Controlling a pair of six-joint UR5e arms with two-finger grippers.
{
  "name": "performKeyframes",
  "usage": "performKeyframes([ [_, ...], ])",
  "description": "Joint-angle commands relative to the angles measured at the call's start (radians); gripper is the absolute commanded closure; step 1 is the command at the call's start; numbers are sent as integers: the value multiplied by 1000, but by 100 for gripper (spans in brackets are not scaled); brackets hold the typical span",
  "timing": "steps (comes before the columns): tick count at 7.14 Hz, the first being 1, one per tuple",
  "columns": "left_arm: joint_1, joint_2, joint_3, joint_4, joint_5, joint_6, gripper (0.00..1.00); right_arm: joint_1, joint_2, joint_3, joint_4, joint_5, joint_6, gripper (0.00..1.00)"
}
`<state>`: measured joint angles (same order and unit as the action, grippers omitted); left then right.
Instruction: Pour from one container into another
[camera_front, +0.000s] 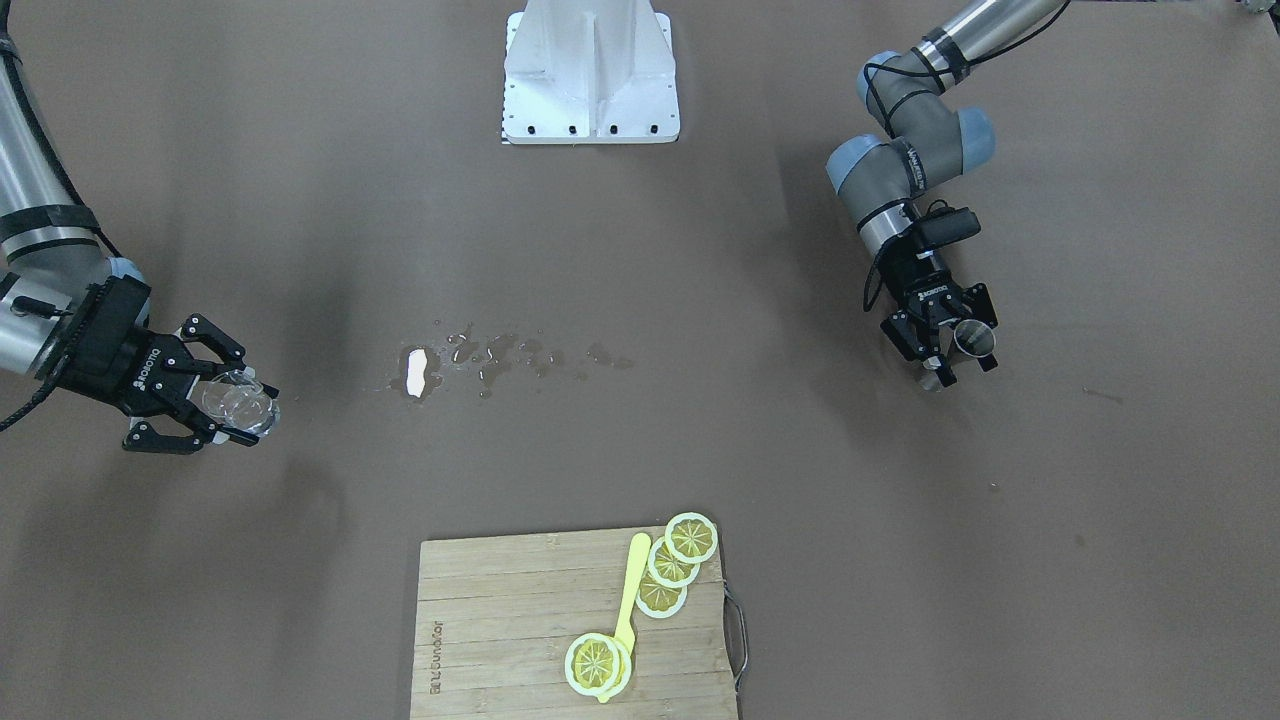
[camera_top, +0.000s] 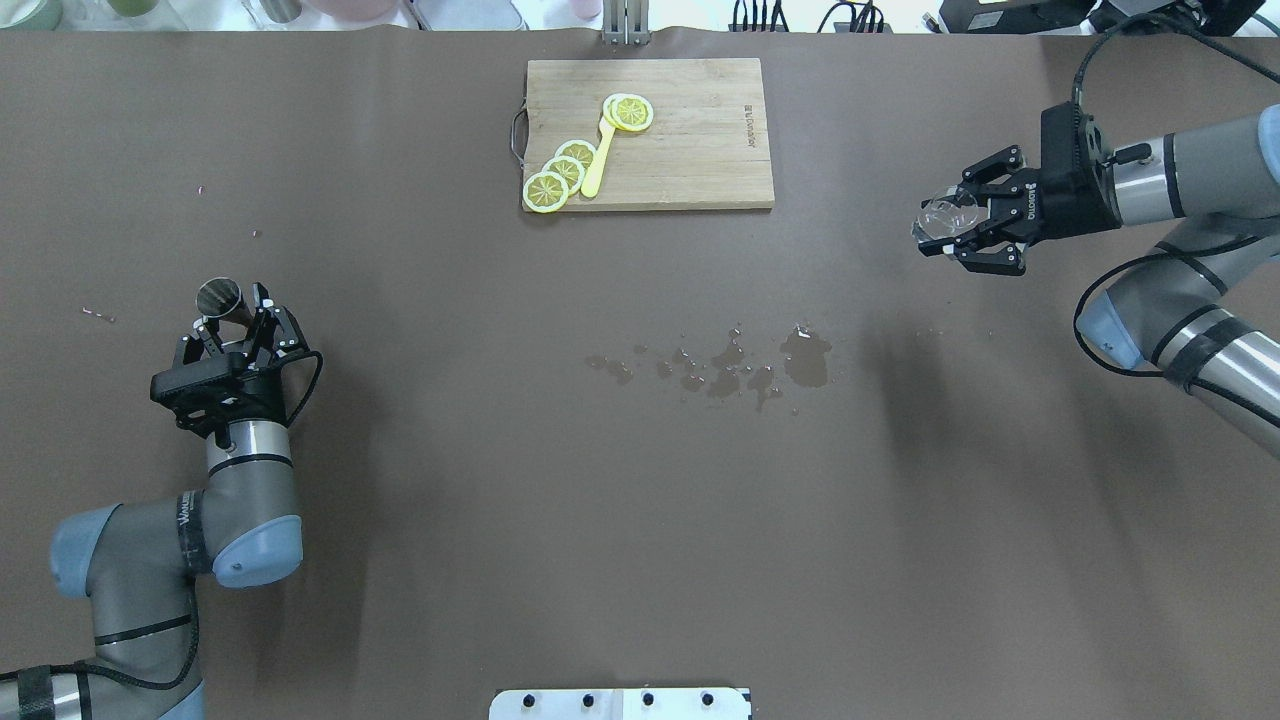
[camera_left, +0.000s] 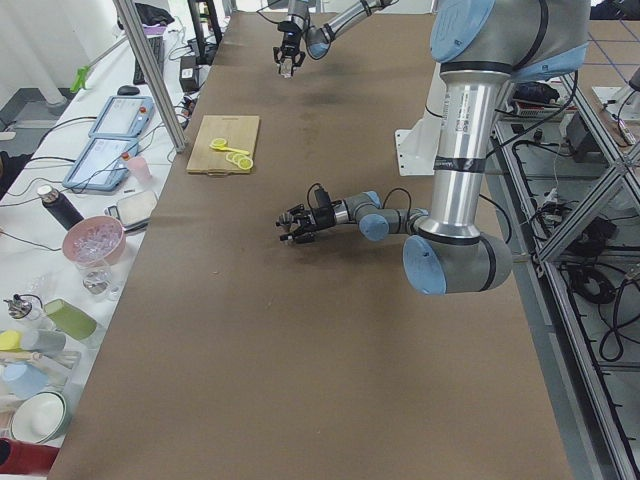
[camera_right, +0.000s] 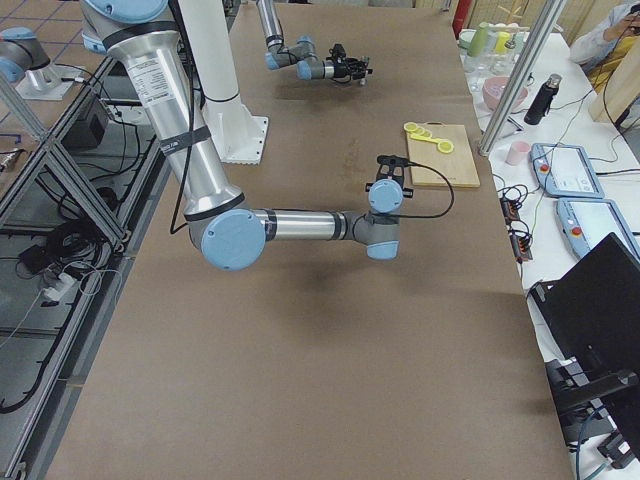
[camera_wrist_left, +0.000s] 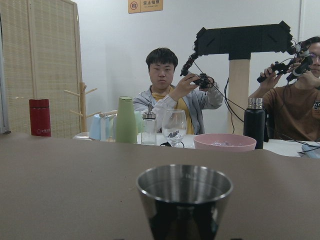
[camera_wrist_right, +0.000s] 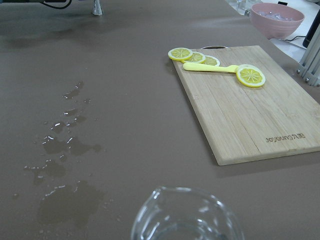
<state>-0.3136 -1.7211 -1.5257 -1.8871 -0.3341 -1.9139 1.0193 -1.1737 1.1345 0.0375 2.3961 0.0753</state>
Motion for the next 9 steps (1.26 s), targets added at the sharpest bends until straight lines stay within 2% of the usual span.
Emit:
performKeyframes([
  [1, -1, 0, 2, -1, 0, -2, 41, 1, 0, 103, -112, 1, -5, 100],
  [4, 1, -14, 25, -1, 0, -5, 39, -4, -14, 313, -344, -20, -5, 100],
  [7, 1, -29, 48, 0, 0, -30, 40, -50, -40, 488, -508, -81, -2, 100],
  [8, -1, -29, 48, 0, -3, -33, 51, -65, -44, 548, -566, -98, 1, 100],
  [9, 1, -29, 48, -3, -8, -34, 62, -68, -46, 562, -585, -91, 4, 100],
])
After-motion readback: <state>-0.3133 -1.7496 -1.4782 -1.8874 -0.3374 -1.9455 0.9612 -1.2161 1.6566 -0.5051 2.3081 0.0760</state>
